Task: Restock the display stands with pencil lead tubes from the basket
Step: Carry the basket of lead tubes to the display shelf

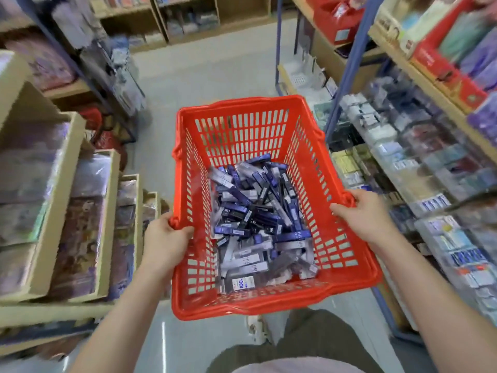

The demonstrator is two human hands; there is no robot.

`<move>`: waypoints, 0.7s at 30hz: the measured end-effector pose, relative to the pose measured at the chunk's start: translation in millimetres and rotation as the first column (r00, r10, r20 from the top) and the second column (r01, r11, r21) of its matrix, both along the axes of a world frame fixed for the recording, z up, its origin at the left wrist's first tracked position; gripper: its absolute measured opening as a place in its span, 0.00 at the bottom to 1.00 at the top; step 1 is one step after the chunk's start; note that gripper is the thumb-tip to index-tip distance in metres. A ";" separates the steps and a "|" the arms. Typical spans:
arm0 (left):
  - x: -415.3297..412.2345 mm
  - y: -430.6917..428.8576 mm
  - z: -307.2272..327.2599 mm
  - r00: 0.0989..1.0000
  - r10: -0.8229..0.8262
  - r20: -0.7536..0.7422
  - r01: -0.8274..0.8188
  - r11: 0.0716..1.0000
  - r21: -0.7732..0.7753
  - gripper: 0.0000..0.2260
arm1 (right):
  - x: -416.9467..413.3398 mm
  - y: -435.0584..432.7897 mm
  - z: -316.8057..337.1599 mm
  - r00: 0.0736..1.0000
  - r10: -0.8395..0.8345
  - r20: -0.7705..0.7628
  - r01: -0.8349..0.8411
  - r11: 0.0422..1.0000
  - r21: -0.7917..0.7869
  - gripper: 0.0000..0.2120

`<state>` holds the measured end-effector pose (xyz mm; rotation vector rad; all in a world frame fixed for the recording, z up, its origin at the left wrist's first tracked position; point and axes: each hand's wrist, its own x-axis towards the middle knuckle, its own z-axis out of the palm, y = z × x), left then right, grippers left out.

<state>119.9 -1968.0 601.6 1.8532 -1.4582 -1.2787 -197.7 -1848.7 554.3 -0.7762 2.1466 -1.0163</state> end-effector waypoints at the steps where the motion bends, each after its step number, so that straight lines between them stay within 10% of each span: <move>1: -13.4 -32.7 5.1 1.000 -0.003 -0.007 0.003 1.000 0.003 0.10 | -10.4 -26.2 1.8 0.999 -0.016 0.034 0.016 1.000 -0.007 0.10; 17: -267.2 -498.0 -22.7 0.997 0.065 -0.043 -0.064 0.998 0.012 0.09 | -234.5 -474.0 -23.0 0.935 -0.221 0.277 0.243 0.969 -0.047 0.21; 21: -327.6 -605.0 -34.0 0.994 0.078 -0.076 -0.077 0.997 0.010 0.11 | -258.1 -554.5 -33.9 0.780 -0.590 0.208 0.621 0.772 -0.138 0.38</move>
